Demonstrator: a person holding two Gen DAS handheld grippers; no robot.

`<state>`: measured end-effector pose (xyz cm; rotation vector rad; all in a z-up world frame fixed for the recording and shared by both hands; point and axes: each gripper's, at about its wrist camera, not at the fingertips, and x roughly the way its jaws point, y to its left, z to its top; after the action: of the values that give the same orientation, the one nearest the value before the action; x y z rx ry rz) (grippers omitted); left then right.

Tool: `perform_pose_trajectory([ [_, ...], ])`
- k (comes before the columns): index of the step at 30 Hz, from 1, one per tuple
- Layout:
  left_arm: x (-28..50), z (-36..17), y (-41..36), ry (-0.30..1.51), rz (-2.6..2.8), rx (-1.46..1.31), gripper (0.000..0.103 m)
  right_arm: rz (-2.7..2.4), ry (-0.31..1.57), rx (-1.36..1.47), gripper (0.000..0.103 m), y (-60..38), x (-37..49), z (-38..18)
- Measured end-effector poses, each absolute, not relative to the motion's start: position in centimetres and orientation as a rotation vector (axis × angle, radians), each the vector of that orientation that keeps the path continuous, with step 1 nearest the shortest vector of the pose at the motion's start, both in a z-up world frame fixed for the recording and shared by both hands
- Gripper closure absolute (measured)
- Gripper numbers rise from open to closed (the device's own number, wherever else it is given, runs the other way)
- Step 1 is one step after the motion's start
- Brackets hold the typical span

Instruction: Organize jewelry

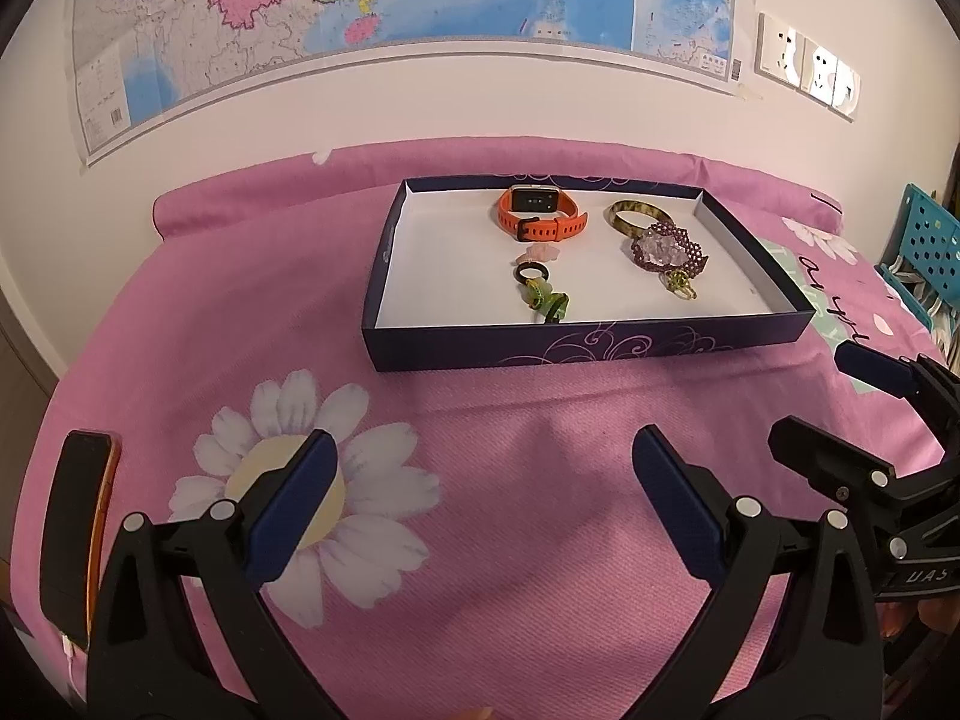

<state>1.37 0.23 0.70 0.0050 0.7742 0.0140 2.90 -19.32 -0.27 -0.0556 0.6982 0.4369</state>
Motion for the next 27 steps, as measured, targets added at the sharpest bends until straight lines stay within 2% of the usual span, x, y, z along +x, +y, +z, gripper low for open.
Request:
perform_pose_trajectory([
  [27, 1.55, 0.2, 0.19, 0.791, 0.012, 0.009, 0.006, 0.432, 0.704, -0.049, 0.007, -19.32, 3.05, -0.51],
])
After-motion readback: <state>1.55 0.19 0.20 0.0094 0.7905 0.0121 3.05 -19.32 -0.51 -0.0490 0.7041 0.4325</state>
